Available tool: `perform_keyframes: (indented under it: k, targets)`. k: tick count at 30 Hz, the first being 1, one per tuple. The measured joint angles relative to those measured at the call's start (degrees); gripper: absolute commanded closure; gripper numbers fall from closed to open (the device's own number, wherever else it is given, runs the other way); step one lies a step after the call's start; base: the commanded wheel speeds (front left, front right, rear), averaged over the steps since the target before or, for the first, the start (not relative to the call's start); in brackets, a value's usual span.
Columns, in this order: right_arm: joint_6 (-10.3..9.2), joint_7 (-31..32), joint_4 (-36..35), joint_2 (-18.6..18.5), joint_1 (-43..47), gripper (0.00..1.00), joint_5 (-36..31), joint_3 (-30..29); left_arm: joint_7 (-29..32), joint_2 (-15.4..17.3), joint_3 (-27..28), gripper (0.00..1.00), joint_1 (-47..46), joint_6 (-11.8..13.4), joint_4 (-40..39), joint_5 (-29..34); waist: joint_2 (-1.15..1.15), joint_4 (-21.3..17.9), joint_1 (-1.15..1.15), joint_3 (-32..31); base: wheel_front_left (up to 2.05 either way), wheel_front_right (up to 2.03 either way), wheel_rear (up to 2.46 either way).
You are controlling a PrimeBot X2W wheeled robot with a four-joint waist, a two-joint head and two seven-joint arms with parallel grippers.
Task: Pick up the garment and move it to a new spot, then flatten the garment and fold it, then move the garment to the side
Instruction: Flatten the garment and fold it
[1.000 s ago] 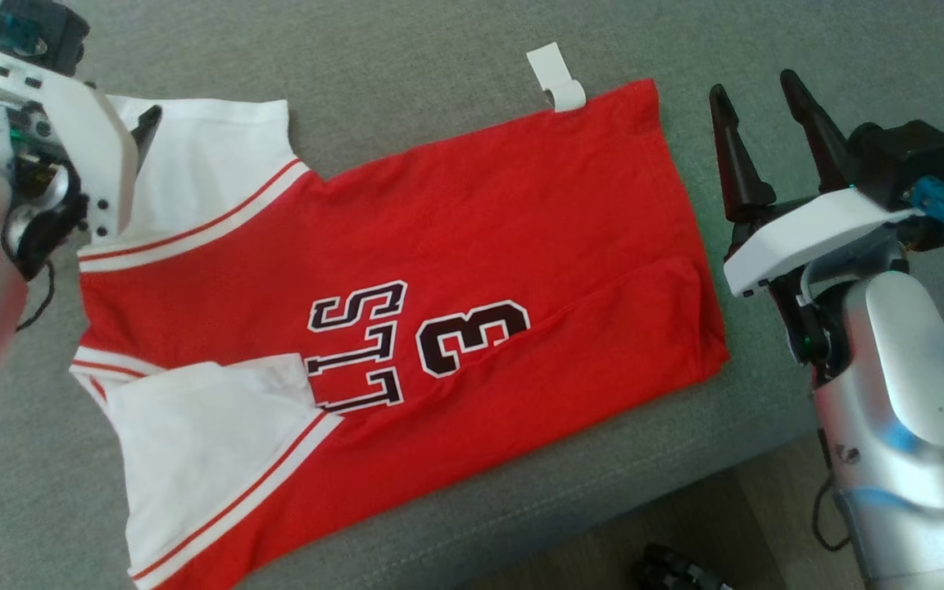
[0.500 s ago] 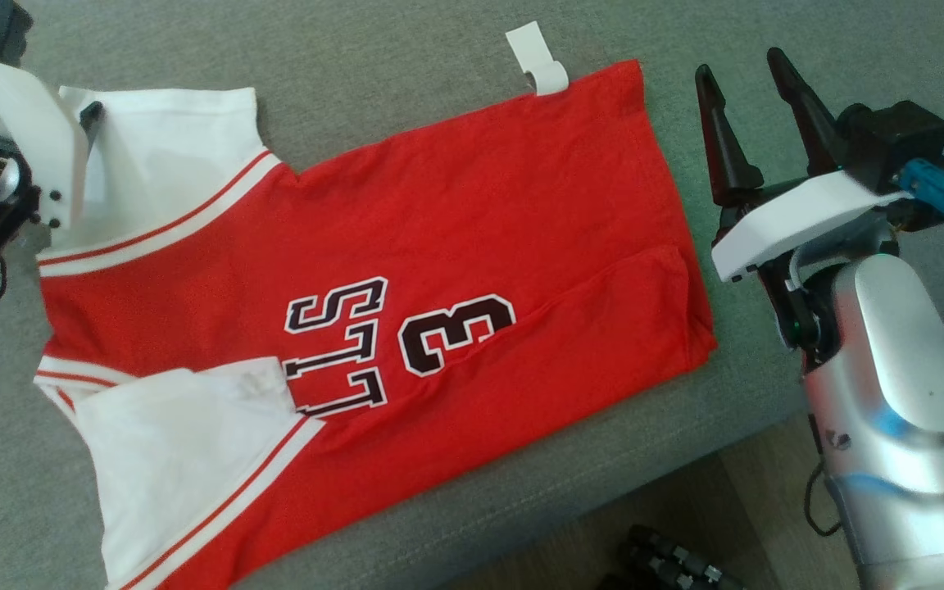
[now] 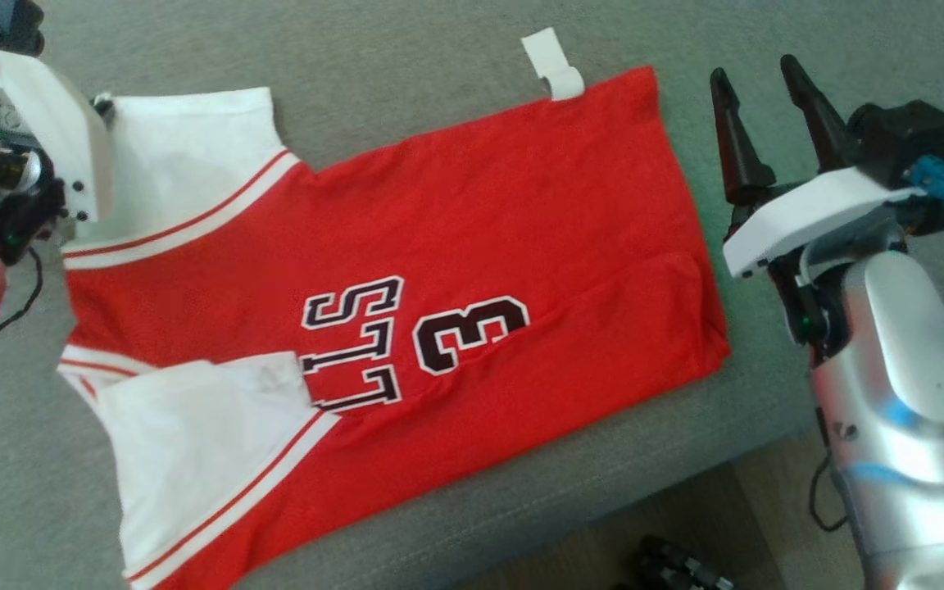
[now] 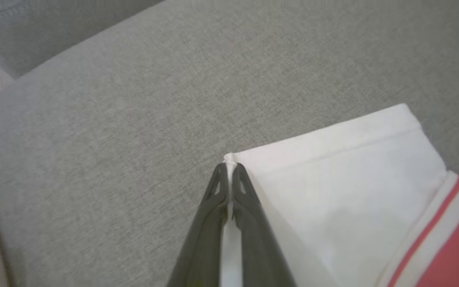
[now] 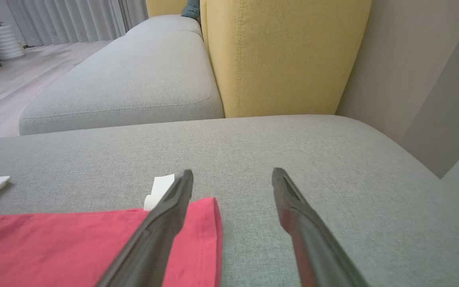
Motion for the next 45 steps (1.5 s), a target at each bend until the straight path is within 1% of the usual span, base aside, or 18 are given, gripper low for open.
perform_keyframes:
  k: [3, 7, 10, 13, 15, 20, 24, 29, 38, 41, 42, 43, 45]
  targets:
    - [0.00, 0.8, 1.9, -0.5, -1.6, 0.00, 1.4, -0.4, -3.6, -0.5, 0.1, 1.00, 0.1, 0.0, -0.7, -0.7, 0.00, 1.6, 0.00, -0.7, 0.00, 0.00, 0.00]
    - [0.00, 2.2, 6.4, -4.8, -3.5, 0.00, 0.6, 0.7, -6.8, -1.7, -1.0, 1.00, 0.2, 0.0, -3.0, -1.4, 0.00, 4.2, 0.00, -2.1, 0.00, 0.00, 0.00]
    - [0.00, 4.5, 10.6, -6.7, -4.2, 0.00, 3.9, 1.2, -9.4, -2.2, -1.7, 1.00, 0.3, 0.0, -4.9, -2.0, 0.00, 6.6, 0.00, -2.9, 0.00, 0.00, 0.00]
    - [0.00, 6.6, 13.8, -9.9, -5.8, 0.00, 4.7, 5.2, -11.3, -2.4, -1.9, 1.00, 0.9, 0.0, -6.8, -2.4, 0.00, 9.1, 0.00, -3.6, 0.00, 0.00, 0.00]
    - [0.00, 7.7, 15.8, -11.6, -7.4, 0.00, 6.5, 6.6, -11.7, -2.7, -2.4, 1.00, 1.7, 0.0, -7.8, -2.6, 0.00, 10.7, 0.00, -3.9, 0.00, 0.00, 0.00]
    - [0.00, 10.7, 19.7, -15.2, -10.7, 0.00, 9.6, 12.3, -12.7, -3.2, -3.8, 1.00, 3.2, 0.0, -10.7, -3.5, 0.00, 13.8, 0.00, -4.2, 0.00, 0.00, 0.00]
    - [0.00, 12.2, 22.3, -16.9, -12.3, 0.00, 11.7, 17.0, -13.1, -3.9, -4.4, 1.00, 3.3, 0.0, -12.1, -4.0, 0.00, 15.1, 0.00, -3.7, 0.00, 0.00, 0.00]
    - [0.00, 12.6, 25.2, -18.1, -14.6, 0.00, 13.4, 20.8, -13.2, -4.4, -5.4, 1.00, 3.4, 0.0, -13.2, -4.0, 0.00, 15.8, 0.00, -2.6, 0.00, 0.00, 0.00]
    - [0.00, 13.2, 30.2, -18.6, -18.8, 0.00, 17.2, 24.5, -13.1, -4.2, -5.7, 1.00, 2.2, 0.0, -14.6, -4.0, 0.00, 16.6, 0.00, 0.0, 0.00, 0.00, 0.00]
    - [0.00, 15.3, 31.2, -18.6, -20.1, 0.00, 19.2, 25.4, -13.1, -4.2, -5.7, 1.00, 1.7, 0.0, -14.6, -4.0, 0.00, 16.8, 0.00, 0.4, 0.00, 0.00, 0.00]
    - [0.00, 16.3, 31.5, -18.6, -20.6, 0.07, 20.1, 25.9, -13.1, -4.2, -5.7, 1.00, 1.6, 0.0, -14.5, -4.0, 0.00, 16.8, 0.00, 0.5, 0.00, 0.00, 0.00]
    - [0.00, 16.9, 31.5, -18.7, -21.0, 1.00, 20.8, 26.5, -13.1, -4.2, -5.7, 1.00, 1.5, 0.0, -14.3, -4.0, 0.00, 16.8, 0.00, 0.6, 0.00, 0.00, 0.00]
    - [0.00, 17.4, 31.3, -18.7, -21.5, 1.00, 22.0, 27.5, -13.5, -4.2, -5.7, 1.00, 1.1, 0.1, -14.1, -4.0, 0.00, 16.7, 0.00, 0.7, 0.00, 0.00, 0.00]
